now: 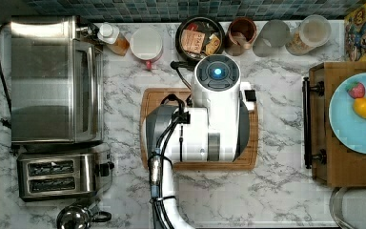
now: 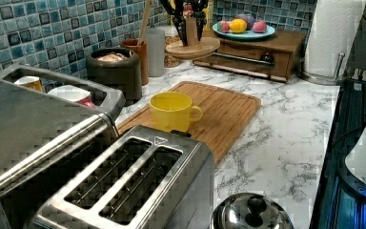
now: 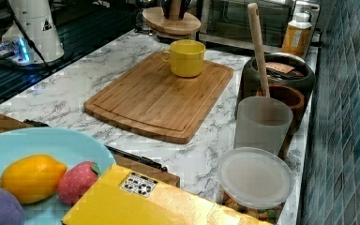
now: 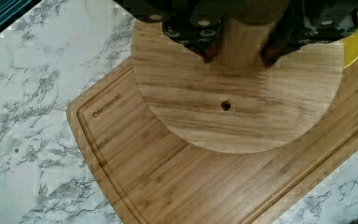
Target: Put the lid on the tea container.
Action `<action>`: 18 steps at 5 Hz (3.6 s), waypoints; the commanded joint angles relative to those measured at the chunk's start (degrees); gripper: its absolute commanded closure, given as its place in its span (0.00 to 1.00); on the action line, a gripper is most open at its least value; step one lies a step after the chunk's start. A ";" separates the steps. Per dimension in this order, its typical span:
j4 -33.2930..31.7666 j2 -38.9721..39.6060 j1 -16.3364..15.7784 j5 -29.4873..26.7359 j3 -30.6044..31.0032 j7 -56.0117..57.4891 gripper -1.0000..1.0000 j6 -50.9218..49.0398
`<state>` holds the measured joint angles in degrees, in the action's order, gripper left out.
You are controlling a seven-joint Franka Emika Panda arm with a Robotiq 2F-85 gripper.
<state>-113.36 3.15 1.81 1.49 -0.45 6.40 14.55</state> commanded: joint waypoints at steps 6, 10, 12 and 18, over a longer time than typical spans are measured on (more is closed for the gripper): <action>12.26 -1.32 -0.25 -1.95 0.23 -1.16 1.00 17.59; 28.40 5.89 -1.04 2.76 0.79 -4.76 1.00 16.39; 36.81 11.62 -0.34 1.05 1.30 -3.72 1.00 17.49; 52.60 28.44 -4.32 3.93 -1.06 -3.62 1.00 13.22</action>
<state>-73.75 35.67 -0.62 4.17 -1.58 6.24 27.85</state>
